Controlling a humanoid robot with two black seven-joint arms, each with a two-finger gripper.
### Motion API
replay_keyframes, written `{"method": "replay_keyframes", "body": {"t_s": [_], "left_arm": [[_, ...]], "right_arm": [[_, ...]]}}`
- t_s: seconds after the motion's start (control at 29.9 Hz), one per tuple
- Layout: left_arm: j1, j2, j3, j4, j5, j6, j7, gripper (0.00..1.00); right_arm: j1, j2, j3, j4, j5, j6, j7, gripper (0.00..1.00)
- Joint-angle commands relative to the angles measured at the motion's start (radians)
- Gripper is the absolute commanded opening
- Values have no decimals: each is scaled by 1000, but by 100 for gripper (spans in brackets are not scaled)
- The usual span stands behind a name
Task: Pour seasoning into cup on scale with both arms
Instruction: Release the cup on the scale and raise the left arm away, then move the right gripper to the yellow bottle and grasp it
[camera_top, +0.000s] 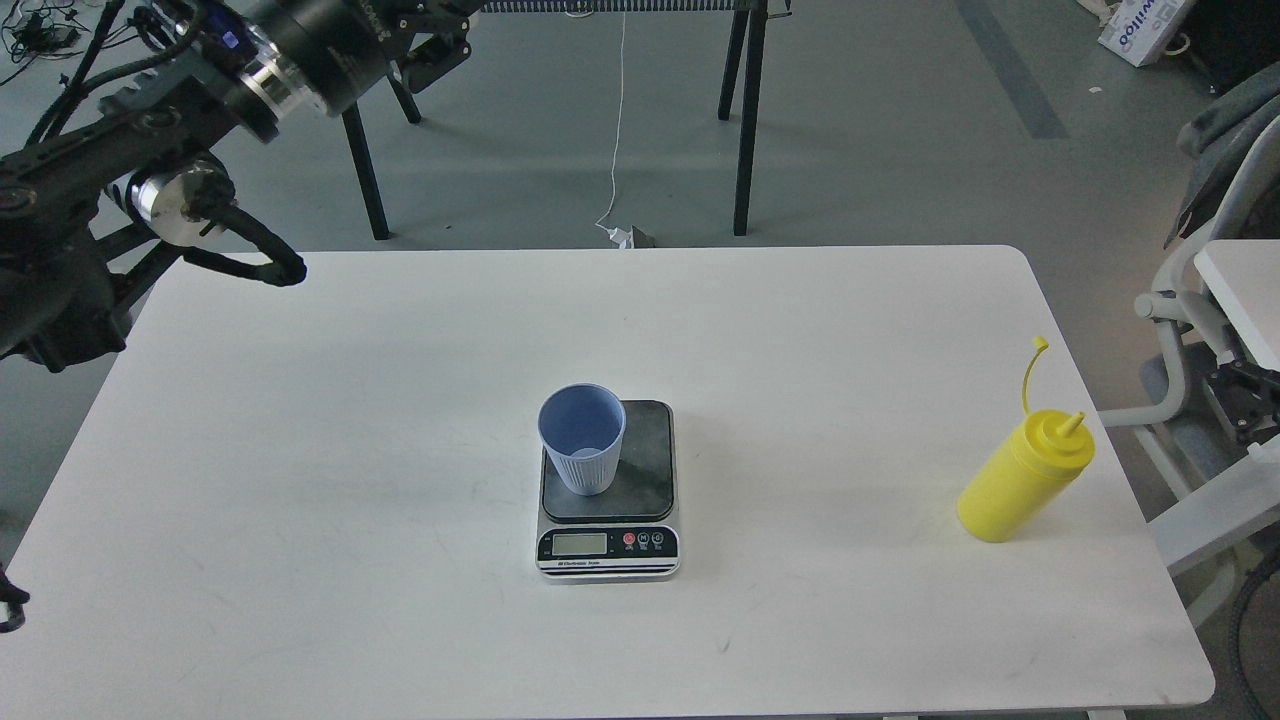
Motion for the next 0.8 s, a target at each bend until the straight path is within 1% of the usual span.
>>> {"method": "replay_keyframes", "body": {"t_s": [0.0,0.17,0.27,0.4,0.6,0.77], "left_arm": [[49,-21,-60,50,-162,-2,0,100],[160,-32,-218,50,-196,-2,0,100],[204,-38,-279,50,-196,-2,5,100],[218,-32,-284,42,-195,-1,8,100],[214,-27,-287,41,-195,10,7,100],[212,-26,-287,39,-193,12,7,100]], "right_arm": [[-99,36,-9,50,2,0,-3,99],[-218,45,-33,185,-7,0,-17,99],[-233,47,-67,243,-8,0,-14,99],[-233,112,-105,239,-33,0,-9,99],[-256,191,-104,233,-152,0,-6,99],[-235,255,-108,201,-166,0,-6,99]]}}
